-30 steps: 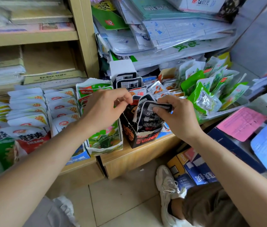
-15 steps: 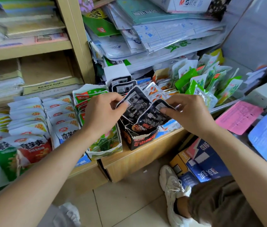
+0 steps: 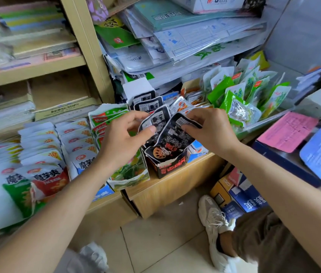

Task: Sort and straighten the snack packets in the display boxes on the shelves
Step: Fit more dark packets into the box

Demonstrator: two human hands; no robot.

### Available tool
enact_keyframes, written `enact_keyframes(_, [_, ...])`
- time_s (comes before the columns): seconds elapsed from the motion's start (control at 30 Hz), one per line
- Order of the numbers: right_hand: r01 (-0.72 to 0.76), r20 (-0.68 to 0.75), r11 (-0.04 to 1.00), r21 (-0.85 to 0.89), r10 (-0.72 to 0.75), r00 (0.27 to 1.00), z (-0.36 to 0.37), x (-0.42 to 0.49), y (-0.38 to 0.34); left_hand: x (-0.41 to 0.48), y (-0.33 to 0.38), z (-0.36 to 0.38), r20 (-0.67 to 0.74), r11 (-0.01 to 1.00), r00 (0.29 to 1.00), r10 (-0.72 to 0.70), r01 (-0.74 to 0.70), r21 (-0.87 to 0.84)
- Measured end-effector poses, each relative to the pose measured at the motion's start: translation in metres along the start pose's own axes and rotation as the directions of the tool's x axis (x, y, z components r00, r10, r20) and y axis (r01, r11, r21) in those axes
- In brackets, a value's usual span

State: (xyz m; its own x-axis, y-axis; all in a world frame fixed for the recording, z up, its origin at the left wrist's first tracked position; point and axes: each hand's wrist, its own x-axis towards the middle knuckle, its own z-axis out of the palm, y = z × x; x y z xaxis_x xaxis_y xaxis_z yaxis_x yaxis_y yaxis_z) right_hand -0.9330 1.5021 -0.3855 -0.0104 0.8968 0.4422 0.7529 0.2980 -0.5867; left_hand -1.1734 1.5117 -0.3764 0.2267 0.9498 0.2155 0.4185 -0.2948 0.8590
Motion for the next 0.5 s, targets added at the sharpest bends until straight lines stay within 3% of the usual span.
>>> enact_keyframes(0.13, [-0.001,-0.041,0.991,0.135,0.007,0.999,-0.003,0.002,-0.012,-0.005,0.005,0.01,0.031,0.977,1.0,-0.004,-0.003,0.211])
enact_keyframes(0.4, [-0.069,-0.018,0.947,0.315,0.079,0.997,-0.008,0.011,-0.019,0.009,0.01,0.012,-0.087,0.985,0.991,0.105,-0.092,0.143])
enact_keyframes(0.5, [-0.095,0.01,0.913,0.396,0.099,0.995,-0.018,0.011,-0.013,0.014,0.011,0.002,-0.201,0.997,0.98,0.009,-0.026,-0.078])
